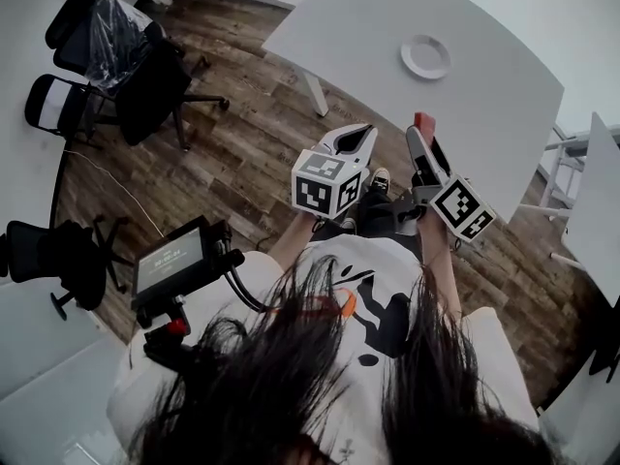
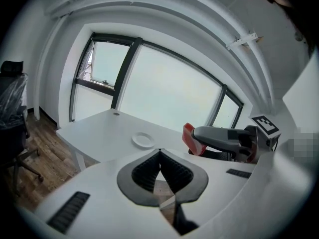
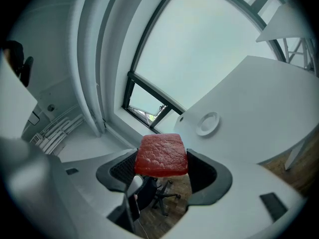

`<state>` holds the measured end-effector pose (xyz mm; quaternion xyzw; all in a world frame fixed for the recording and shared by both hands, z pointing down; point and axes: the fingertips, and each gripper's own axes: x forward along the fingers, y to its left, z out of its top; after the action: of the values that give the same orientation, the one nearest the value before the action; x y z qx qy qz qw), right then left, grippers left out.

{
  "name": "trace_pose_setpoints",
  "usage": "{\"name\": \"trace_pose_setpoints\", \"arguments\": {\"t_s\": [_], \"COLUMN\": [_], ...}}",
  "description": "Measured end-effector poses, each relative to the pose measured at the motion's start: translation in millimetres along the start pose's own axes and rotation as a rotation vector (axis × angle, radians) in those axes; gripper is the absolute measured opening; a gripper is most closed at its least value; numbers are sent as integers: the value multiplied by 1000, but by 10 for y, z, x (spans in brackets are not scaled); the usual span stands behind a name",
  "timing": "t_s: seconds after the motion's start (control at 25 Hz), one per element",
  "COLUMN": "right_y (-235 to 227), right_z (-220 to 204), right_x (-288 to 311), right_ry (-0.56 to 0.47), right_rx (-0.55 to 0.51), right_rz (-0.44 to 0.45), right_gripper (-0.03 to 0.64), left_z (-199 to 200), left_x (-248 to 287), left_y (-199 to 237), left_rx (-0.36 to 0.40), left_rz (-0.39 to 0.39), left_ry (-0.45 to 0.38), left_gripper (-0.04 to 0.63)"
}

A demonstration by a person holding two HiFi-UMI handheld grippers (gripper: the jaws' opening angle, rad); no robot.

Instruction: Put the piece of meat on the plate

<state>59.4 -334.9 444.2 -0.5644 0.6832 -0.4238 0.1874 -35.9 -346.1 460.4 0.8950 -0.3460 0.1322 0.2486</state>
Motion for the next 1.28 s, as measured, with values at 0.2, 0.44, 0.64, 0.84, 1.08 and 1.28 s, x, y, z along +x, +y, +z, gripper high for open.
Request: {"name": "trace_pose_setpoints", "arguments": {"t_s": [0.2, 0.44, 0.64, 0.84, 1.08, 1.28], "right_y": [-170, -487, -828, -1055, -1262, -1305], "right_z": [301, 673, 839, 982, 982, 933], "right_x": [346, 741, 923, 1087, 1233, 1420], "right_ry": [17, 34, 31, 47, 70, 96], "right_rx": [-3, 8, 23, 26, 47, 35], "right_rz": [-15, -47, -74, -105, -118, -135], "right_gripper": [295, 295, 293, 295, 295, 295], "left_z": [250, 520, 562, 669, 652, 675], "left_x": [394, 966, 1348, 1583, 1755, 1876], "left_y": [130, 278, 303, 334, 335, 465], "left_rx": [-1, -18, 3, 21, 36, 36], "left_rz": [2, 0, -12, -10, -10, -20], "left_ry": [5, 20, 52, 86, 119, 147], "left_gripper": [5, 5, 5, 5, 5, 5]}}
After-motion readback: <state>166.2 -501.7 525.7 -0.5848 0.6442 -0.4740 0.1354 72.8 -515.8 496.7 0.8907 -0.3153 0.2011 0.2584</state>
